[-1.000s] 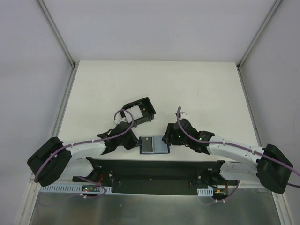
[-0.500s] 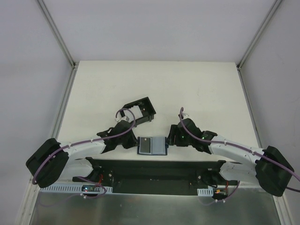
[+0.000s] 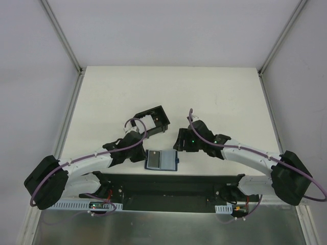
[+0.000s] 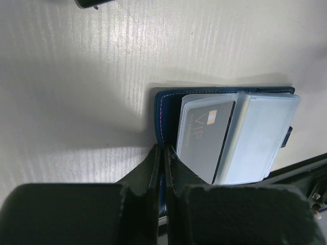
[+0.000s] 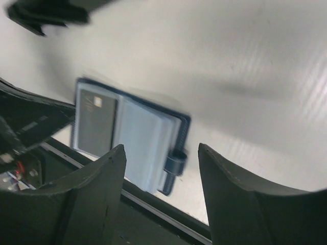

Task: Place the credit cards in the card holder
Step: Move the storage box to the center of the board.

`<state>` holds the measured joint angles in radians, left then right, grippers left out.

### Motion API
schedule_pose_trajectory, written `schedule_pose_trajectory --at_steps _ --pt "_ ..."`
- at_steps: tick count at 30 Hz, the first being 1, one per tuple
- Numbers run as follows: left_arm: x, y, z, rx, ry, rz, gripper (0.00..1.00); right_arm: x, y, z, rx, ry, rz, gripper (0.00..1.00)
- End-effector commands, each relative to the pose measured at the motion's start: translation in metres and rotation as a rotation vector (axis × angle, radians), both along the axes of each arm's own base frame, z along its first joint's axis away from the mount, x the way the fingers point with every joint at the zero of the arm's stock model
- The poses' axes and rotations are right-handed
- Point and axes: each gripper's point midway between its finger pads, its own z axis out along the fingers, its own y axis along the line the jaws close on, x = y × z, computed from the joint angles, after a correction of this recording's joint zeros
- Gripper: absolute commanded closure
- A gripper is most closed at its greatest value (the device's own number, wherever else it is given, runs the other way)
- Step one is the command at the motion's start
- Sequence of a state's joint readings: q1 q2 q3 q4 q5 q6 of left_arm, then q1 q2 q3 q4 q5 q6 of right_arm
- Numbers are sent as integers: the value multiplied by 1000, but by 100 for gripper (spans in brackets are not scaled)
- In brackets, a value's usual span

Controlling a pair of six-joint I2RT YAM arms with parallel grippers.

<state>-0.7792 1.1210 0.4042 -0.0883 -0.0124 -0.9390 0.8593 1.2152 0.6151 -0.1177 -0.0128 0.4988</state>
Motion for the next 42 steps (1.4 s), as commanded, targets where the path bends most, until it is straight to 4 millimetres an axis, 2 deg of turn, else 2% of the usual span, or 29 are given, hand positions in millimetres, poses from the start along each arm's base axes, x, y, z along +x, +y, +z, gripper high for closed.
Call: schedule_pose_trajectory --at_steps 1,4,6,8,10,11,13,15,21,25,29,42 --pt "-6 21 -8 83 -1 17 100 45 29 50 37 -149 -7 38" --pt "-7 25 -10 90 -4 25 100 69 38 61 -22 -177 11 37" --pt "-7 25 -8 91 -13 19 100 87 43 76 -73 -219 16 37" --pt "-7 26 -7 94 -13 18 100 102 46 79 -128 -244 36 34" --pt "-6 26 -4 91 -25 16 100 117 45 71 -204 -217 44 34" --pt "-5 25 -3 93 -33 8 100 127 51 76 -213 -231 62 34" --pt "-5 26 -1 97 -40 2 100 141 56 69 -226 -221 80 33" --pt "-4 27 0 103 -41 -1 100 151 62 56 -237 -181 101 33" --pt "-4 26 1 107 -39 -5 100 180 76 38 -269 -188 131 33" --pt "-3 25 2 105 -43 -8 100 192 67 29 -328 -191 111 33" --pt "-3 25 4 104 -44 -5 100 194 48 26 -386 -199 111 34" --pt "2 20 5 122 -38 -31 100 205 -11 37 -470 -218 67 34"
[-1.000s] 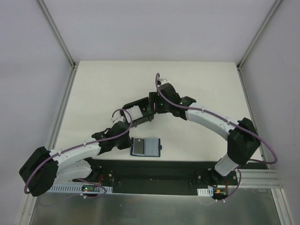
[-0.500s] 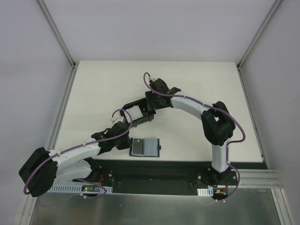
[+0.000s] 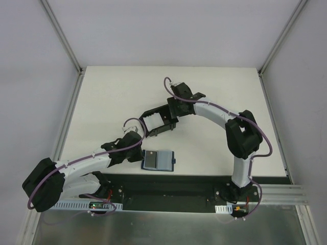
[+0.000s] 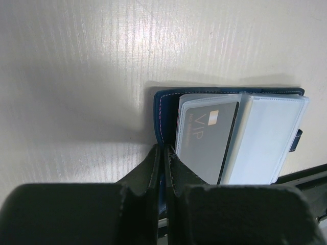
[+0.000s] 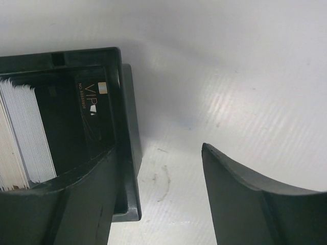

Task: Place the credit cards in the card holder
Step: Move the storage box to the center of the board.

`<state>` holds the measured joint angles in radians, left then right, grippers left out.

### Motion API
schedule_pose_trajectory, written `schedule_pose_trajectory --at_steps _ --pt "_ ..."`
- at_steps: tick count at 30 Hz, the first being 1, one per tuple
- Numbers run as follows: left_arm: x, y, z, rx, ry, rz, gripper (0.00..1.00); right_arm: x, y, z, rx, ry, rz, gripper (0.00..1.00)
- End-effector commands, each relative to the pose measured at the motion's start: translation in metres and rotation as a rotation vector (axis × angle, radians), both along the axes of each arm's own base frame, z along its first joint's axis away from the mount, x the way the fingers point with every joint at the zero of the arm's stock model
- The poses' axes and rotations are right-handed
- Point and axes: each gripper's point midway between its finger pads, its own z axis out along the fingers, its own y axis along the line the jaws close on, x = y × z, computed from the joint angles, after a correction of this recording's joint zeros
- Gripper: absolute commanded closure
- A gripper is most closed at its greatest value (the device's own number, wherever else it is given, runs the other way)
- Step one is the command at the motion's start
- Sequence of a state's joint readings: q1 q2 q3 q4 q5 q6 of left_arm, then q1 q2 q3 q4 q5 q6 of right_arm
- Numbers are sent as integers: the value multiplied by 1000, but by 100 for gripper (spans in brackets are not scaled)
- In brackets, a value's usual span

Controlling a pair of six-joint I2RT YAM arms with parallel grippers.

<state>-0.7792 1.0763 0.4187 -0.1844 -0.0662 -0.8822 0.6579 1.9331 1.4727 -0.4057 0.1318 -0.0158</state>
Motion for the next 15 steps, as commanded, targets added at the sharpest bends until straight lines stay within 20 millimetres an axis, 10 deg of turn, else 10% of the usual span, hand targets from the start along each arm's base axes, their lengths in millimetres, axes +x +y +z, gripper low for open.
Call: schedule_pose_trajectory --at_steps 1,9,15 --pt "3 3 3 41 -11 -16 100 9 -32 32 -21 -70 -41 34" --pt "12 -5 17 54 -54 -98 100 -12 -10 92 243 -121 74 31" --pt "21 -13 42 68 -92 -165 100 -93 -10 94 466 -58 120 30"
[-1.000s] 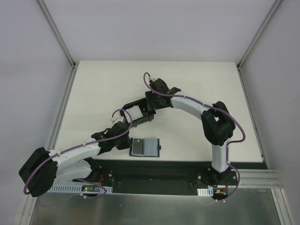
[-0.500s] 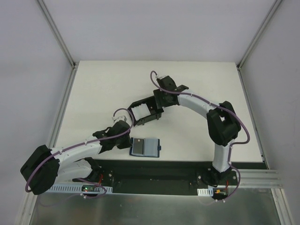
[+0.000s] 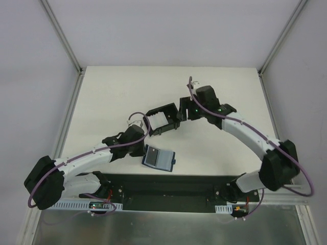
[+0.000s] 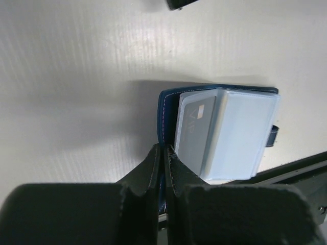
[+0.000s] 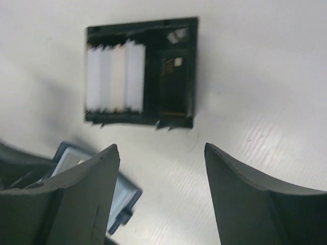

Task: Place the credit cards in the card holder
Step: Move the storage box to the center of the board, then close the card holder at the center of the board.

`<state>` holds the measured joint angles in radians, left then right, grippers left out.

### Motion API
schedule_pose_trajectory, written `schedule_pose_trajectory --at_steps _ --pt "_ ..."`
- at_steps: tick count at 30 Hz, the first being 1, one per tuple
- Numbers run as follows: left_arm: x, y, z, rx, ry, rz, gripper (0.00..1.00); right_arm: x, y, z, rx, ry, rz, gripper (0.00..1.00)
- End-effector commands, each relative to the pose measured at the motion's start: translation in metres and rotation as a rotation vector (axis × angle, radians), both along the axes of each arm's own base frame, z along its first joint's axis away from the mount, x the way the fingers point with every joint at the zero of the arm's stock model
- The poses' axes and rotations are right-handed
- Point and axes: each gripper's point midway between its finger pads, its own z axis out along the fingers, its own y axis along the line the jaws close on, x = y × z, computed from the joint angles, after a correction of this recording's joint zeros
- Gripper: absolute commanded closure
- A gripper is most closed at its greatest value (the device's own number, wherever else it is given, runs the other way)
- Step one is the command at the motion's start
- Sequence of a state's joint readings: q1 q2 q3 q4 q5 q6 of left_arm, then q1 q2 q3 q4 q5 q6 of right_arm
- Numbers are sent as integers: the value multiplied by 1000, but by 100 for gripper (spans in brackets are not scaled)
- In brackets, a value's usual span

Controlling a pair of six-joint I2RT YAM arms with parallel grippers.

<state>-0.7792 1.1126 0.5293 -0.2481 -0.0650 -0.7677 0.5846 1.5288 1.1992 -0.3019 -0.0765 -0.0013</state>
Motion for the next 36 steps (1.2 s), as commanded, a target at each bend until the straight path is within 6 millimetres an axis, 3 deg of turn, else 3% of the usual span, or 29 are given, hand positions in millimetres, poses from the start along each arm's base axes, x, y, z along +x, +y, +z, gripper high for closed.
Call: schedule_pose_trajectory --at_steps 1,4,8,15,22,36 --pt "10 -7 26 19 -55 -88 100 -65 13 3 192 42 95 30" --pt "12 -9 34 43 -63 -127 100 -110 20 -18 192 54 213 34" --pt "13 -6 28 96 -44 -153 100 -149 28 -56 143 28 331 38" --pt "11 0 17 149 -23 -191 100 -164 55 -97 55 -112 528 42" --pt "13 2 16 166 -30 -188 100 -170 72 -110 -8 -186 664 45" --pt "19 7 15 217 -35 -191 100 -190 60 -108 0 -208 741 47"
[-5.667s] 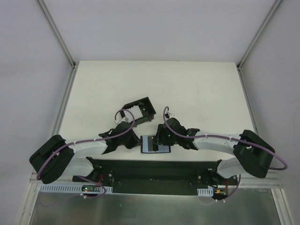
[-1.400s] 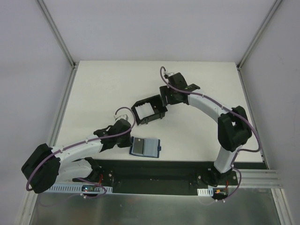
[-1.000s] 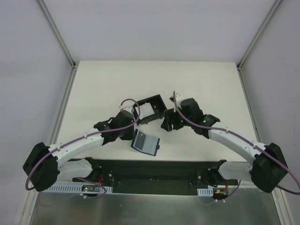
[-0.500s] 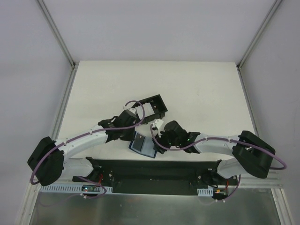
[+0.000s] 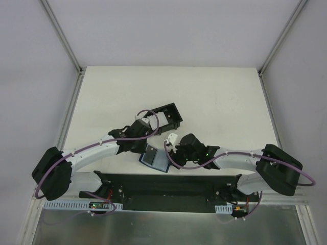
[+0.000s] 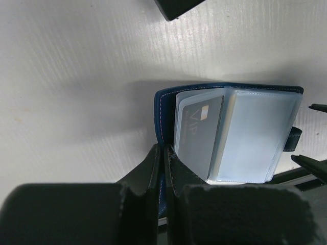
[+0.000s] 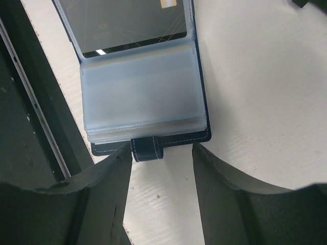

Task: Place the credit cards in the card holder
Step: Close the card holder at the center of the board.

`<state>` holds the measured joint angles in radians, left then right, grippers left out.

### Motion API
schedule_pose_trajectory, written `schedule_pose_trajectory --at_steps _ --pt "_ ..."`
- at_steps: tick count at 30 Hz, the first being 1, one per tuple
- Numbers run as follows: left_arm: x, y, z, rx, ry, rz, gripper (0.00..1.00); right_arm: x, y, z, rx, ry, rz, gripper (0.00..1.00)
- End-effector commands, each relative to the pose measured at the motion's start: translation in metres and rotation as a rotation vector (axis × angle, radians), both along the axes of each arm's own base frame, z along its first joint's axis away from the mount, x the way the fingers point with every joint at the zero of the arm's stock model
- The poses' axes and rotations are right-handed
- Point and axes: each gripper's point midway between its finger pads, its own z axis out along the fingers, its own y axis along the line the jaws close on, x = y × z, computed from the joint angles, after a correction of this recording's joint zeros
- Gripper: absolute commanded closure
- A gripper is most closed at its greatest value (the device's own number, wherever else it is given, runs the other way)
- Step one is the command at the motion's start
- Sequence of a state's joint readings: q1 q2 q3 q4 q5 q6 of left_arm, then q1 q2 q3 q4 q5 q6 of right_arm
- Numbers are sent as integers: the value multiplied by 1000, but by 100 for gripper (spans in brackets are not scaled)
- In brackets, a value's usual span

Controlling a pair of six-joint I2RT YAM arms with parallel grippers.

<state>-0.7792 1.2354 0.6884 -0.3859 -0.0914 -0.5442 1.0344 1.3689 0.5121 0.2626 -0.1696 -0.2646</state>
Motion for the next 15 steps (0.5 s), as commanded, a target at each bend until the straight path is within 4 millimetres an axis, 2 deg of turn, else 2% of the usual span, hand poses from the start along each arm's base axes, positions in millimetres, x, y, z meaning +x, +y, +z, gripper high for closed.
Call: schedule_pose_trajectory --at_steps 1,7,12,15 --pt "8 0 9 28 -25 -17 100 -2 11 16 68 -44 58 47" --pt "8 1 8 29 -20 0 100 -7 19 8 47 -5 67 47" --pt "7 5 8 29 -26 21 100 -6 18 8 28 -29 44 48" --pt "7 5 8 28 -28 20 100 -5 19 -1 1 -25 52 48"
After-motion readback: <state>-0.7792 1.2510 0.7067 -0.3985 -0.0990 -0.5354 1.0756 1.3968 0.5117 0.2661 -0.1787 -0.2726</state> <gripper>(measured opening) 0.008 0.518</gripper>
